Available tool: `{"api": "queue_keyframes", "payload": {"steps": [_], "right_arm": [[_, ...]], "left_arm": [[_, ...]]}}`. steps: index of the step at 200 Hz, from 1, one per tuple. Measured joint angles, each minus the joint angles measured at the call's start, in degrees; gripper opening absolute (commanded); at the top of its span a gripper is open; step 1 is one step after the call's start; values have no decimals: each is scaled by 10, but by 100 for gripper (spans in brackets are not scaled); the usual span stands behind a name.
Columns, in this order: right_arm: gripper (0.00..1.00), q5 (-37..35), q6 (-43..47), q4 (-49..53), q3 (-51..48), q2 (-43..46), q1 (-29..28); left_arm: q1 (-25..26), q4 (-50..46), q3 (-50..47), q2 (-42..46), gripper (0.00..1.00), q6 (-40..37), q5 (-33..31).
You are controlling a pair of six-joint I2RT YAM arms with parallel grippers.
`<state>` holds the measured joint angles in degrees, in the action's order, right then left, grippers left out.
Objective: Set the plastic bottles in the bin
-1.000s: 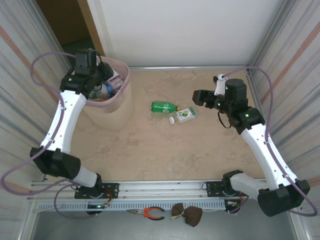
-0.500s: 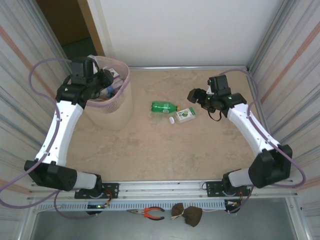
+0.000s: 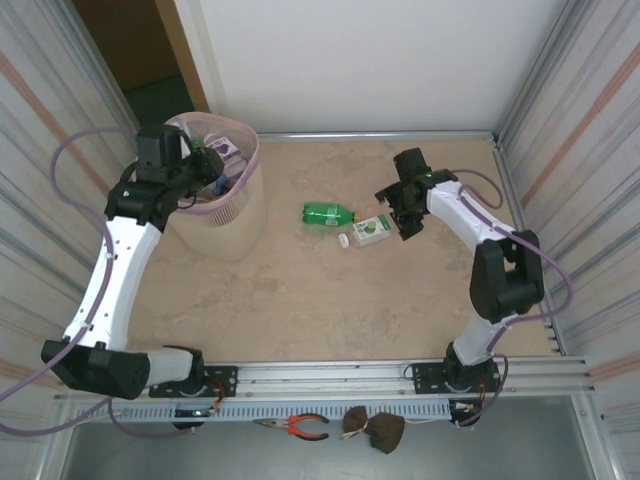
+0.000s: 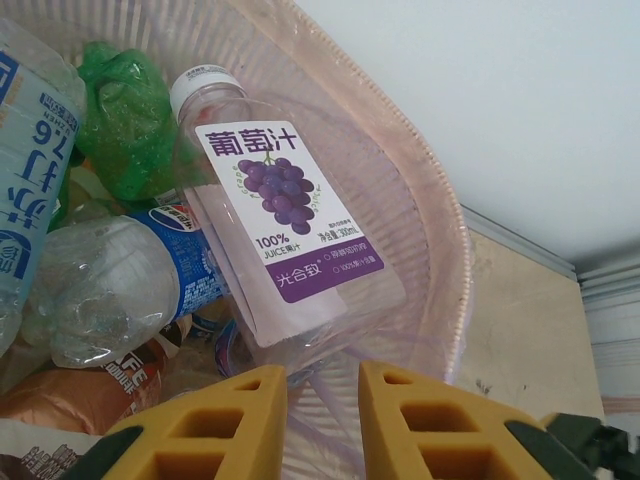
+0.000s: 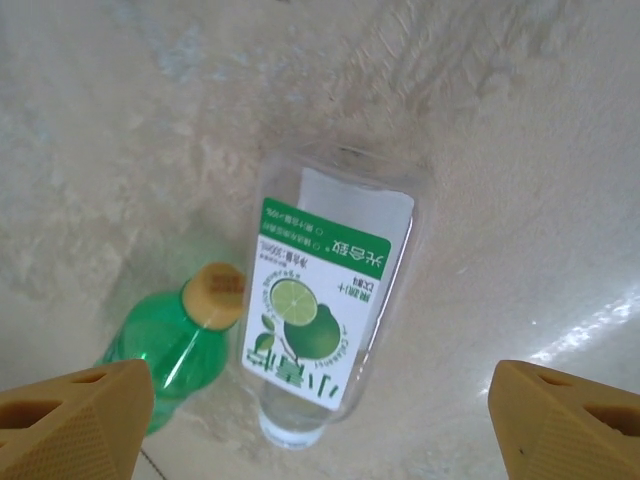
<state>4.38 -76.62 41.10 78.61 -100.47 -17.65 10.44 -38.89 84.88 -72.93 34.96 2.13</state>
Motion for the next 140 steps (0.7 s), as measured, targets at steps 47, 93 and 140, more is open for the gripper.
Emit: {"api": "queue_keyframes", "payload": {"steps": [47, 93, 140], "right_arm": [[94, 30, -67, -1, 60, -102, -1], [91, 34, -104, -3, 71, -148, -1], [84, 34, -120, -3, 71, -172, 1]], "left_arm": [[0, 2, -13, 4, 26, 5, 0], [0, 2, -22, 5, 25, 9, 0], [0, 2, -22, 6, 26, 9, 0]]}}
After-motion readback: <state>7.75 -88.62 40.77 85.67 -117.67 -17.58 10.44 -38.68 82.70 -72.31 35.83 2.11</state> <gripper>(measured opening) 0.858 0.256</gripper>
